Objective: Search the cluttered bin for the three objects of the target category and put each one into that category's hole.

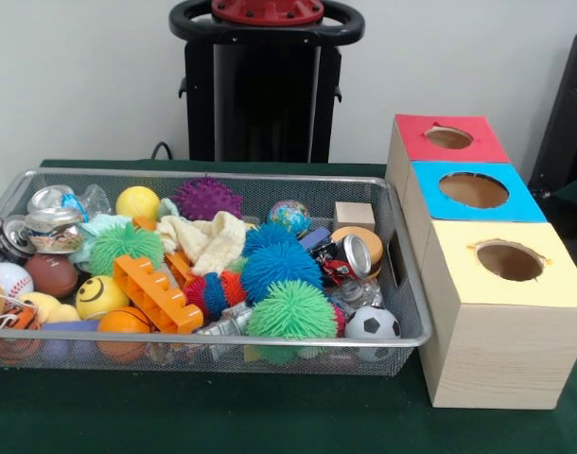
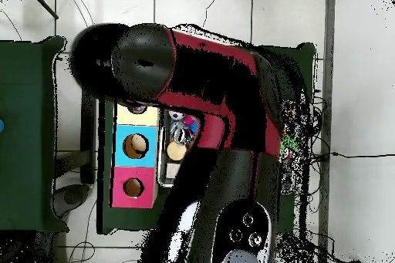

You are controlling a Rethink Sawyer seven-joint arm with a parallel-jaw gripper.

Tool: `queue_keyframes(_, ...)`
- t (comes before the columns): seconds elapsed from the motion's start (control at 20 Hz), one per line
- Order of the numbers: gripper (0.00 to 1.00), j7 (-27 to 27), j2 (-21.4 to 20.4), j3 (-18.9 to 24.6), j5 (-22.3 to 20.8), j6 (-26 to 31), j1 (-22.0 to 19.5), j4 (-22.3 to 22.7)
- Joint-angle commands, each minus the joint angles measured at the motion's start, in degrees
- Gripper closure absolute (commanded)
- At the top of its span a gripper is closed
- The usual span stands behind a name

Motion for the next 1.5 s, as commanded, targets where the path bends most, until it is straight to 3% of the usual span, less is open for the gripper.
queue_keyframes(0.05, 1.00, -8.03, 1.22, 5.26, -6.03, 4.10, -4.16, 5.52)
queue_keyframes(0.75, 1.00, -14.35, -0.50, 11.50, -10.98, -9.44, -12.44, 19.00)
queue_keyframes(1.25, 1.00, -19.43, 3.23, 19.75, -16.30, -16.80, -21.52, 22.59)
queue_keyframes(1.5, 1.00, -18.65, 4.89, 24.09, -18.81, -19.84, -25.17, 24.13)
